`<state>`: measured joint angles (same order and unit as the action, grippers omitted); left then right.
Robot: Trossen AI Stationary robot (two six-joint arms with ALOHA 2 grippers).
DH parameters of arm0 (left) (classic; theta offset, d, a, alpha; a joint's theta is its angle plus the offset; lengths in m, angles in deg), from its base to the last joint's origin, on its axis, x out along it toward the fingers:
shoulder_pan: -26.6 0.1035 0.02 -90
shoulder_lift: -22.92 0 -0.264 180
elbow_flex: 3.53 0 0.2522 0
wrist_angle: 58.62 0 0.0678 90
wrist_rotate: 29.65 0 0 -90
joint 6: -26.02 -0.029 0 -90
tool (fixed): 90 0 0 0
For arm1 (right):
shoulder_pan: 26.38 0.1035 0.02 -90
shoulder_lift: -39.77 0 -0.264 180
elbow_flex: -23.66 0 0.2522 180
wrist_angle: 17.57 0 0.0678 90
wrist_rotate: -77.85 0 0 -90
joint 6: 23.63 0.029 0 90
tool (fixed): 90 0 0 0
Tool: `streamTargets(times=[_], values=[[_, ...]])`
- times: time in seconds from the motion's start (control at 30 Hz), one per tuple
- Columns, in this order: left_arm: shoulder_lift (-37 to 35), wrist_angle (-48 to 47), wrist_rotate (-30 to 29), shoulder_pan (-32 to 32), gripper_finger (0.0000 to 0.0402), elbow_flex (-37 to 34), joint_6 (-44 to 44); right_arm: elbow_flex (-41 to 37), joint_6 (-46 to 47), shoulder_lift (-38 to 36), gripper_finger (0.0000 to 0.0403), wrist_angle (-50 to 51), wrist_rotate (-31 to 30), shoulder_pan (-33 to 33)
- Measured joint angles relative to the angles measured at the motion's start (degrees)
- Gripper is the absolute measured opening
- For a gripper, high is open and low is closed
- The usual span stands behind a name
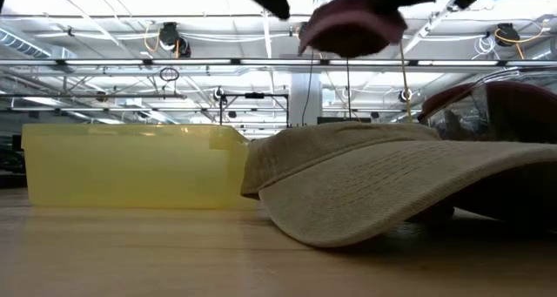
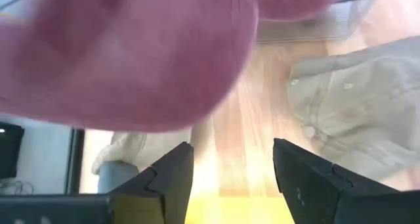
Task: Pick & Place hat
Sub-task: Put the red cap into the transparent bin
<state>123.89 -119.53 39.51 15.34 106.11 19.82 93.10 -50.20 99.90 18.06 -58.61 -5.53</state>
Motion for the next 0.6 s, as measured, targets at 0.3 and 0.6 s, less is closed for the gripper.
streamTargets(times=[0.3,0.6], values=[[-5.7,17.6,2.0,1.0,0.0122,-14.8,-6.2,7.2,15.3,-6.0,0.0,13.9,0.0,9.8],[-10.7,27.6,10.9,4.5,0.0012,-22.7,-5.8,11.4,45.7,-6.8,0.0,35.2,-0.1,20.9]])
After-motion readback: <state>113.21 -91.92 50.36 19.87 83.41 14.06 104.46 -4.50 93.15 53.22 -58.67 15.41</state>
